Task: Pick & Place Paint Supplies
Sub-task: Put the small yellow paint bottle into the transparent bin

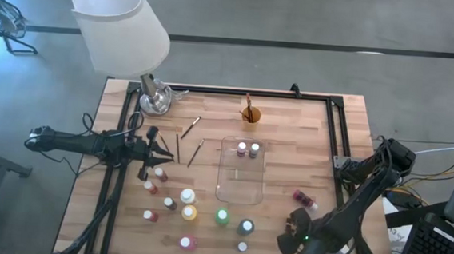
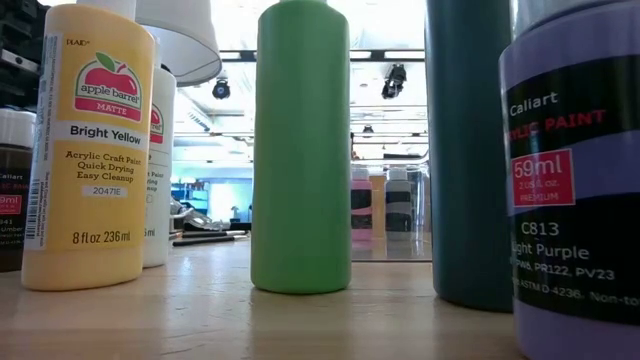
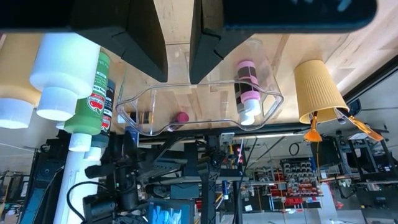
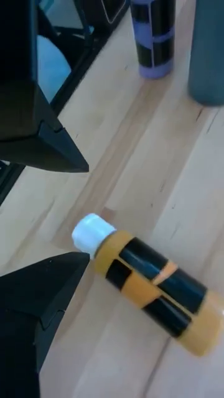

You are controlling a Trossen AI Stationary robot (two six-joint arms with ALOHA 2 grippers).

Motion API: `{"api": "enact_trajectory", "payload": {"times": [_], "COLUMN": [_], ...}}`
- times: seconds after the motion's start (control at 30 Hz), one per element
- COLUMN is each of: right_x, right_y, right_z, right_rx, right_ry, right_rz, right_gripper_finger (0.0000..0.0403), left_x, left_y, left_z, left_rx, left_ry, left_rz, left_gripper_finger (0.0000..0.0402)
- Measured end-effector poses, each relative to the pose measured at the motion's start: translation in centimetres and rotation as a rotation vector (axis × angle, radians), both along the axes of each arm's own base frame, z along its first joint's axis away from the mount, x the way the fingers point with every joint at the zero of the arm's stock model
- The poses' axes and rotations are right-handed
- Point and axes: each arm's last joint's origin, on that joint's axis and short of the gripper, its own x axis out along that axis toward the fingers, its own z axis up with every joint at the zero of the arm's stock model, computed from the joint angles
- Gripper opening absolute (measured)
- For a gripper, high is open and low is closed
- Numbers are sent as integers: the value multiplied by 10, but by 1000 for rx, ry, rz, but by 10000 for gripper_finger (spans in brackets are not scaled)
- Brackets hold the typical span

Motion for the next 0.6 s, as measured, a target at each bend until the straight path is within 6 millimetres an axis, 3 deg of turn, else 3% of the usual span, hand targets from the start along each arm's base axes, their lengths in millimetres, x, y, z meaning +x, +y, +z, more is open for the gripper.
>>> {"api": "enact_trajectory", "payload": {"times": [0.37, 0.6], "right_x": [18, 24], "right_y": [16, 17], "right_z": [-42, -49], "right_rx": [-43, -77], "right_ry": [267, 299], "right_rz": [-50, -70], "right_gripper_finger": [209, 200], "left_x": [0, 0], "left_y": [0, 0], "left_z": [0, 0], "left_rx": [0, 0], "left_ry": [3, 3], "left_rz": [0, 0], "left_gripper_finger": [74, 74]}}
